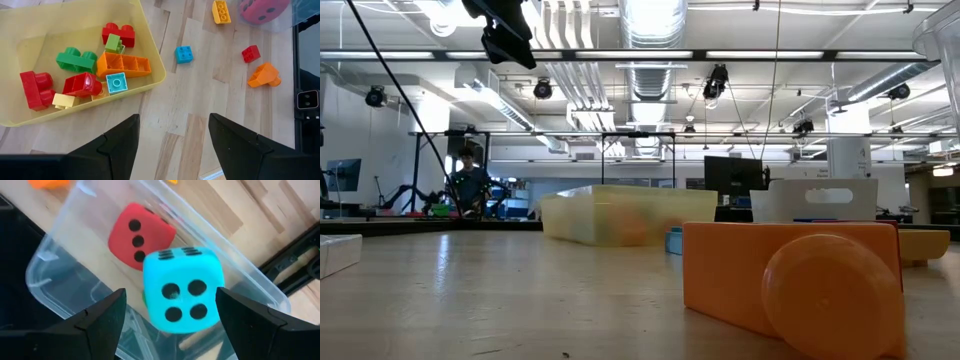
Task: Pick & Place Toys
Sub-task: Put the yellow game piece into the yellow bin
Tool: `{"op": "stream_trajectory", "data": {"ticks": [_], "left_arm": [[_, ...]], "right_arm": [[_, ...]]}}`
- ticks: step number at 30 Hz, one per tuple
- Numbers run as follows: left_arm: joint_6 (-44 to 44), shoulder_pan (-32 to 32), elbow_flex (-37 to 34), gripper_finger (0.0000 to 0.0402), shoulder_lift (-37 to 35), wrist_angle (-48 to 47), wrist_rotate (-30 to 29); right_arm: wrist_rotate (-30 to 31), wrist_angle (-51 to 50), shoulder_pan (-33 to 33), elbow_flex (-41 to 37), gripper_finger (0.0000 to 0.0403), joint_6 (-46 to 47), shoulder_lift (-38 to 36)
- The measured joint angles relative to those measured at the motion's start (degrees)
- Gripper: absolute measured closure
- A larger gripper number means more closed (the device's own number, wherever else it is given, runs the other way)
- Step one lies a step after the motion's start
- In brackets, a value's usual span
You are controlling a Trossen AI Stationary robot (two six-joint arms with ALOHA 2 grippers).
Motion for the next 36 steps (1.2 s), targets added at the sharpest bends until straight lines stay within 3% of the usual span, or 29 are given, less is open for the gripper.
{"op": "stream_trajectory", "data": {"ticks": [5, 11, 15, 18, 23, 29, 36], "left_arm": [[0.0, 0.0, 0.0, 0.0161, 0.0, 0.0, 0.0], [-0.2, 0.0, 0.0, 0.0161, 0.0, 0.1, 0.0], [-0.1, 0.0, 0.0, 0.0161, 0.0, 0.2, 0.0], [-0.1, 0.0, 0.0, 0.0161, 0.0, 0.2, 0.0], [-0.1, 0.0, 0.0, 0.0161, 0.0, 0.0, 0.0], [0.0, 0.0, 0.0, 0.0161, 0.0, 0.0, 0.0], [0.0, 0.0, 0.0, 0.0161, 0.0, 0.1, 0.0]], "right_arm": [[1.0, -0.1, -3.9, 0.1, 0.0108, -1.2, 0.0], [0.4, -1.9, -14.3, -0.6, 0.0108, -6.7, 1.3], [-3.3, 0.3, -21.7, -0.6, 0.0108, -20.3, 3.0], [-7.3, 2.2, -25.3, -0.5, 0.0108, -36.6, 5.1], [-6.8, 2.2, -28.5, -0.4, 0.0108, -54.4, 9.4], [-3.4, 4.5, -31.7, 0.1, 0.0108, -61.4, 14.1], [-6.1, 4.6, -33.3, 2.8, 0.0108, -60.9, 19.8]]}}
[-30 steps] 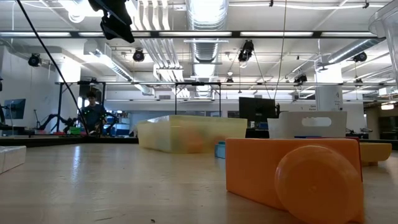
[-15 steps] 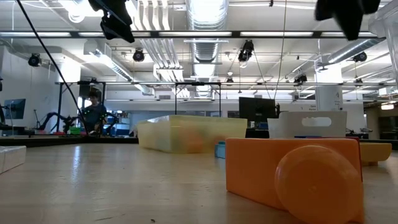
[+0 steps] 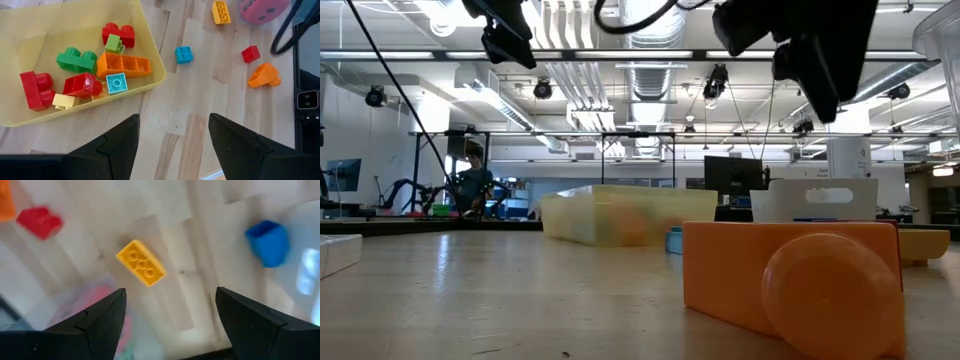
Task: Pick & Place Toys
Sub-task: Put the yellow game piece into the yellow bin
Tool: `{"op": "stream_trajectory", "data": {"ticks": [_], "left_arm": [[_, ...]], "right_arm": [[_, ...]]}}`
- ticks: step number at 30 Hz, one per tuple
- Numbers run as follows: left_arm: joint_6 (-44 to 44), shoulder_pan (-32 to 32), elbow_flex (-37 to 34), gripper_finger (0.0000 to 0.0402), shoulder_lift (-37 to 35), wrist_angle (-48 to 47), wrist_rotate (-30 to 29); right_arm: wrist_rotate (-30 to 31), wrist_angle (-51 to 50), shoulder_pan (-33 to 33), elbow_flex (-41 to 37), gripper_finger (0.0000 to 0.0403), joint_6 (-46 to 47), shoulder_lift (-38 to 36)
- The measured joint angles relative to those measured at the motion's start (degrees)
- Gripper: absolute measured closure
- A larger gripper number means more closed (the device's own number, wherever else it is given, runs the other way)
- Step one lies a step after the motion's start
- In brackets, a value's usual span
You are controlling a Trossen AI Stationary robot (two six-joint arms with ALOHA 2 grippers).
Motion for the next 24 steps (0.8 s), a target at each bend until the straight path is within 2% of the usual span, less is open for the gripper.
{"op": "stream_trajectory", "data": {"ticks": [5, 10, 14, 24], "left_arm": [[0.0, 0.0, 0.0, 0.0161, 0.0, 0.0, 0.0], [0.0, 0.0, 0.0, 0.0161, 0.0, -0.1, 0.0], [0.0, 0.0, 0.0, 0.0161, 0.0, -0.2, 0.0], [-0.2, 0.0, 0.0, 0.0161, -0.2, -3.7, 0.0]], "right_arm": [[-4.2, -1.3, 0.2, 3.9, 0.0108, -6.3, 6.6], [-0.8, -6.1, 0.2, 9.8, 0.0108, -11.9, 11.9], [0.1, -6.1, 0.2, 11.9, 0.0108, -14.6, 14.1], [0.3, -5.5, 0.2, 12.3, 0.0108, -17.7, 17.9]]}}
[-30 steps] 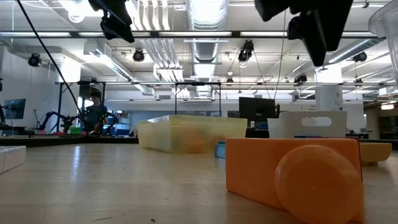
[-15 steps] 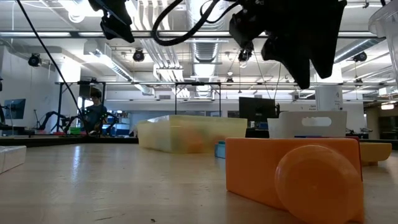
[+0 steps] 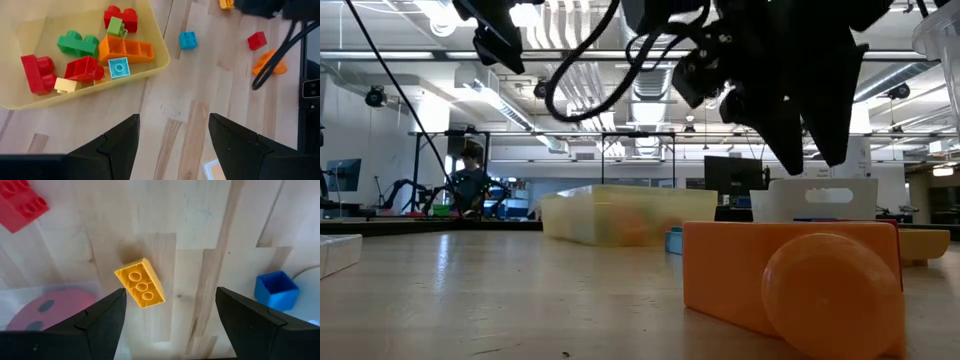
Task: Pick & Place Toys
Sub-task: Put the yellow game piece into the yellow bin
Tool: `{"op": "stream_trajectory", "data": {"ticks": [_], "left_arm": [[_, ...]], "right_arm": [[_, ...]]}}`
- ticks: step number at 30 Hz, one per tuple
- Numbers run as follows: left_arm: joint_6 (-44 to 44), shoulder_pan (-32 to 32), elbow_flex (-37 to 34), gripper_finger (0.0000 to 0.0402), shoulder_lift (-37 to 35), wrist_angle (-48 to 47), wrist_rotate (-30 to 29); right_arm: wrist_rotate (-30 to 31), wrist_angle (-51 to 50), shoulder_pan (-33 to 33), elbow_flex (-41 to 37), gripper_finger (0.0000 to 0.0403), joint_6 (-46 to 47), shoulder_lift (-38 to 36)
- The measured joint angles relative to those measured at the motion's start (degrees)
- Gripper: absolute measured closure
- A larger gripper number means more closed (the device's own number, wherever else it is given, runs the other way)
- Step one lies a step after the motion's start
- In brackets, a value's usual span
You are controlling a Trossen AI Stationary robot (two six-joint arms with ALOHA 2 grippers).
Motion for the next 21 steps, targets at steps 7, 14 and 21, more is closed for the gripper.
{"op": "stream_trajectory", "data": {"ticks": [7, 14, 21], "left_arm": [[0.0, 0.0, 0.0, 0.0161, 0.0, -0.3, 0.0], [0.0, 0.0, 0.0, 0.0161, 0.0, -0.3, 0.0], [0.1, 0.0, 0.0, 0.0161, 0.0, -0.3, 0.0]], "right_arm": [[-1.3, 0.3, 0.4, -0.2, 0.0108, -2.2, 1.9], [-1.2, 1.7, 1.0, -0.3, 0.0108, -2.1, 2.1], [-1.9, 2.0, 3.1, -0.4, 0.0108, -2.8, 5.3]]}}
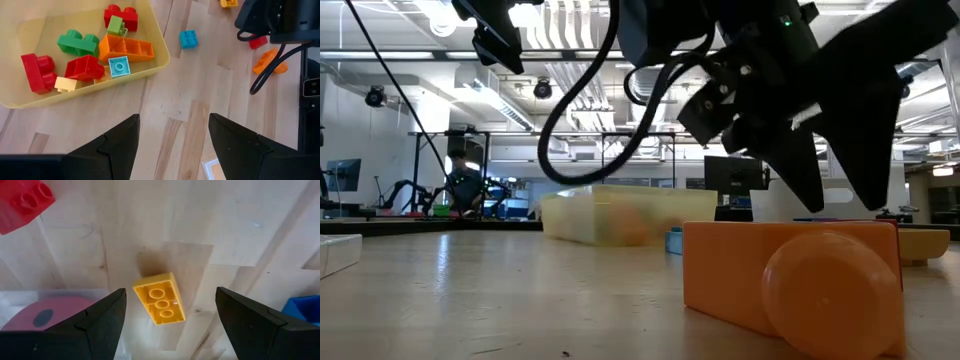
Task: Pick & Place Toys
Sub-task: Put the yellow game piece into the yellow bin
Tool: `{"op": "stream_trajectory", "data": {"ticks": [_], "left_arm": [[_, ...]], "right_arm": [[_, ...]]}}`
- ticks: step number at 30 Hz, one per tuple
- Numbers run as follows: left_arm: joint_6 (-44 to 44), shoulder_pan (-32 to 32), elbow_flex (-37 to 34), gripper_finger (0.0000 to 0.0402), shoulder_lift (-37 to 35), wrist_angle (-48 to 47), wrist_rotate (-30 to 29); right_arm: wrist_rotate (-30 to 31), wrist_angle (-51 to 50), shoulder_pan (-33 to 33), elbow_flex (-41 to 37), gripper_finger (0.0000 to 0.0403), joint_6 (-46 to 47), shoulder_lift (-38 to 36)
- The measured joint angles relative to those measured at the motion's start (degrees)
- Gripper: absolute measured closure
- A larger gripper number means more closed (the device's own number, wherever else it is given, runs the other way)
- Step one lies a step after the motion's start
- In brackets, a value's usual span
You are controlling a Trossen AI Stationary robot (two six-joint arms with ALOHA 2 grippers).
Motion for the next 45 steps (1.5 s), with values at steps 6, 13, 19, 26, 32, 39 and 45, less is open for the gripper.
{"op": "stream_trajectory", "data": {"ticks": [6, 13, 19, 26, 32, 39, 45], "left_arm": [[0.0, 0.0, 0.0, 0.0161, 0.0, 0.1, 0.0], [0.0, 0.0, 0.0, 0.0161, 0.0, 0.1, 0.0], [0.0, 0.0, 0.0, 0.0161, 0.0, 0.1, 0.0], [0.0, 0.0, 0.0, 0.0161, 0.0, 0.1, 0.0], [0.0, 0.0, 0.0, 0.0161, 0.0, 0.1, 0.0], [-0.1, 0.0, 0.0, 0.0161, 0.0, 0.1, 0.0], [-0.1, 0.0, 0.0, 0.0161, 0.0, 0.1, 0.0]], "right_arm": [[0.0, -0.8, 0.5, 0.0, 0.0108, 1.0, 1.6], [-1.4, -0.9, 0.5, -0.3, 0.0108, 2.2, 2.8], [-1.3, -1.1, 0.9, -0.4, 0.0108, 2.0, 3.9], [-1.0, -1.1, 1.2, -1.0, 0.0108, 1.5, 3.9], [-0.5, -0.8, 2.1, -3.4, 0.0108, 0.7, 3.9], [3.1, 0.0, 2.8, -3.9, 0.0108, 0.2, 3.9], [3.2, 0.8, 2.8, -4.2, 0.0122, -0.3, 3.9]]}}
